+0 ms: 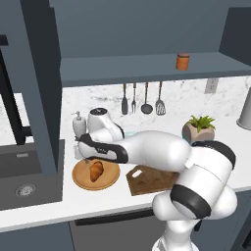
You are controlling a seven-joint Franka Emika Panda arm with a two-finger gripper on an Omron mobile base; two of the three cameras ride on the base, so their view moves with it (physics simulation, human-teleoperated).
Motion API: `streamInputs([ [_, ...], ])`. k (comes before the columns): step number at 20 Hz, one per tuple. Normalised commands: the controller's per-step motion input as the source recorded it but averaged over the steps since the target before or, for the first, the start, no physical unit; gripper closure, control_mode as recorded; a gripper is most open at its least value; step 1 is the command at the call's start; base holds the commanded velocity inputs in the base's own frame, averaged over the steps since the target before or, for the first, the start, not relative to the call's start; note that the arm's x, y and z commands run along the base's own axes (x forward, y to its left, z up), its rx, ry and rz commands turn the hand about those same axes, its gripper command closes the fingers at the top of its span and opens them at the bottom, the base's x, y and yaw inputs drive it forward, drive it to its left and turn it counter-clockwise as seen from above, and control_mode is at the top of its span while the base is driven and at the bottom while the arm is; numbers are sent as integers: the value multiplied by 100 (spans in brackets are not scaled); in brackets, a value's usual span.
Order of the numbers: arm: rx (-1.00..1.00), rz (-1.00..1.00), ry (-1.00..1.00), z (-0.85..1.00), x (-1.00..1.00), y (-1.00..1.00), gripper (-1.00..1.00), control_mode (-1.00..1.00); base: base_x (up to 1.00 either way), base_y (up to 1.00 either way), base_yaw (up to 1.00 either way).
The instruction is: From the different types of pastries on the counter, select a croissant and place it on the cutting board. Then retrieve a jar of jam from the cabinet and place it alongside the croissant on the cutting board.
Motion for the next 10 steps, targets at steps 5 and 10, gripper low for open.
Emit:
streamInputs([
  [5, 7, 0, 0, -18, 23, -8, -100, -100, 0, 0, 0],
  [10, 2, -2, 0, -23, 21, -3, -100, -100, 0, 0, 0],
])
